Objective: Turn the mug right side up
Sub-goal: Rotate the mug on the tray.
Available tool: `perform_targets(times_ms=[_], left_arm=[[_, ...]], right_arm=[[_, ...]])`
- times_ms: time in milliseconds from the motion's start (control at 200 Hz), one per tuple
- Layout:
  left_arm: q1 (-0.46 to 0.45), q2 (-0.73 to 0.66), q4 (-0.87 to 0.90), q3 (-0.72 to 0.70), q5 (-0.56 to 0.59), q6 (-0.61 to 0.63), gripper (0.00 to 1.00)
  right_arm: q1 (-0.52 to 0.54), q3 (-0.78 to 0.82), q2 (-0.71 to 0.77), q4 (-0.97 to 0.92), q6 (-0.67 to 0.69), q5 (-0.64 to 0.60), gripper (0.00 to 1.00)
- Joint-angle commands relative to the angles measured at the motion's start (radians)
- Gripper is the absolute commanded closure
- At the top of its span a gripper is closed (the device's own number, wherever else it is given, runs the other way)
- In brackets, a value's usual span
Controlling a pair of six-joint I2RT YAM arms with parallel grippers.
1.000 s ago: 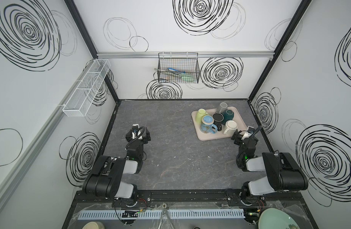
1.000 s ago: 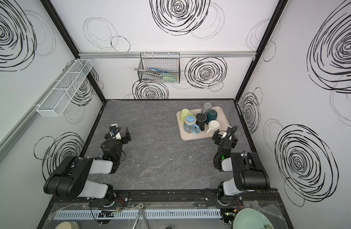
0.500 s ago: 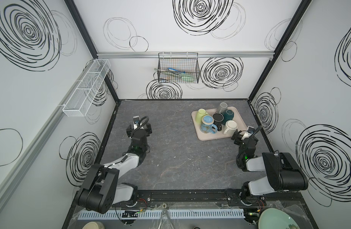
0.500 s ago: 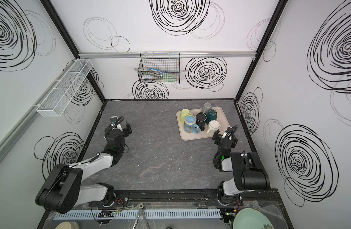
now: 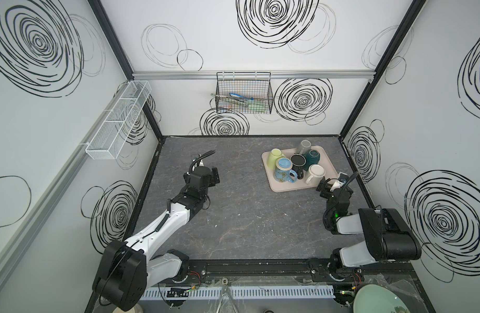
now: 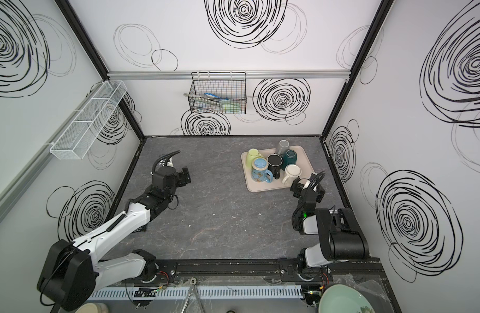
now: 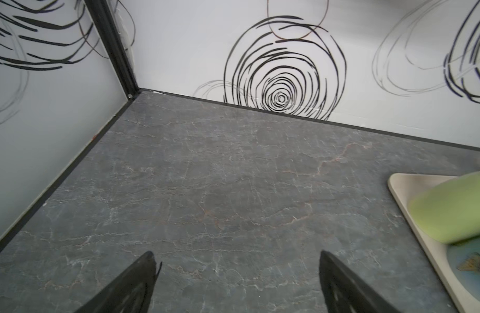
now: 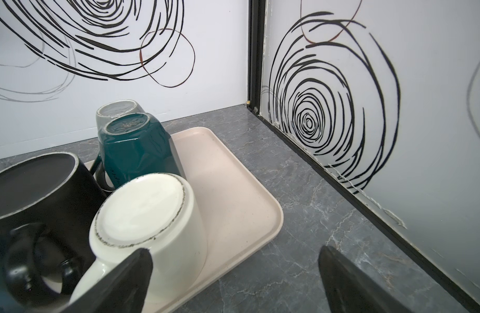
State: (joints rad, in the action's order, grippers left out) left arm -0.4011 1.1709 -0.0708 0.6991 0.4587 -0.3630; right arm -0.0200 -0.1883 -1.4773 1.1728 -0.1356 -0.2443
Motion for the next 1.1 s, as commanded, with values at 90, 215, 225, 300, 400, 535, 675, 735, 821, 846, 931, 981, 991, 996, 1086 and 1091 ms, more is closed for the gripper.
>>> perform_targets(times_ms=[90,215,225,300,400,535,675,735,821,846,931,981,991,996,1086,1091], left_arm=[[-0.147,-0.083,0.043,-0.052,0.045,-0.06,0.04],[-0.163,-0.141,0.029,-0.117,-0.051,-0.128,0.04],[-0.163,-0.145,0.027,-0.121,-0.06,-0.129,0.04],[-0.173,-0.179,0.037,-0.138,-0.101,-0.125,0.04],[-0.21,-0.218,0.04,-0.164,-0.058,-0.114,0.04],[-0.278,-0.249,-0.013,-0.21,0.001,-0.07,0.04],[-0.354,-0.285,-0.072,-0.265,0.08,0.021,0.04],[-0.368,-0.303,-0.114,-0.294,0.092,0.055,0.04],[-0.369,-0.332,-0.123,-0.308,0.087,0.063,0.04],[-0.37,-0.339,-0.13,-0.315,0.084,0.065,0.04],[-0.37,-0.365,-0.149,-0.337,0.077,0.068,0.04],[-0.37,-0.376,-0.155,-0.347,0.082,0.068,0.04],[-0.37,-0.375,-0.155,-0.348,0.083,0.068,0.04],[-0.37,-0.376,-0.155,-0.348,0.083,0.068,0.04],[-0.371,-0.371,-0.164,-0.355,0.074,0.062,0.04],[-0.371,-0.37,-0.166,-0.355,0.073,0.062,0.04]], right_arm=[[0.0,-0.01,0.016,0.018,-0.01,-0.009,0.0],[-0.002,-0.009,0.016,0.017,-0.01,-0.009,0.0],[-0.001,-0.009,0.017,0.018,-0.009,-0.009,0.0],[0.002,-0.003,0.02,0.026,-0.008,-0.012,0.0],[0.008,-0.002,0.023,0.028,-0.005,-0.024,0.0],[0.069,0.044,0.037,0.115,0.043,-0.104,0.0],[0.074,0.05,0.046,0.115,0.046,-0.098,0.0],[0.065,0.035,0.043,0.088,0.043,-0.084,0.0],[0.053,0.015,0.043,0.05,0.038,-0.06,0.0],[0.051,0.011,0.044,0.043,0.037,-0.052,0.0],[0.05,0.011,0.075,0.035,0.062,-0.05,0.0],[0.074,-0.01,0.143,-0.013,0.063,-0.16,0.0],[0.081,-0.018,0.165,-0.051,0.052,-0.181,0.0],[0.083,-0.022,0.174,-0.075,0.047,-0.188,0.0],[0.059,-0.096,0.287,-0.321,-0.047,-0.072,0.0],[0.058,-0.1,0.289,-0.329,-0.054,-0.066,0.0]])
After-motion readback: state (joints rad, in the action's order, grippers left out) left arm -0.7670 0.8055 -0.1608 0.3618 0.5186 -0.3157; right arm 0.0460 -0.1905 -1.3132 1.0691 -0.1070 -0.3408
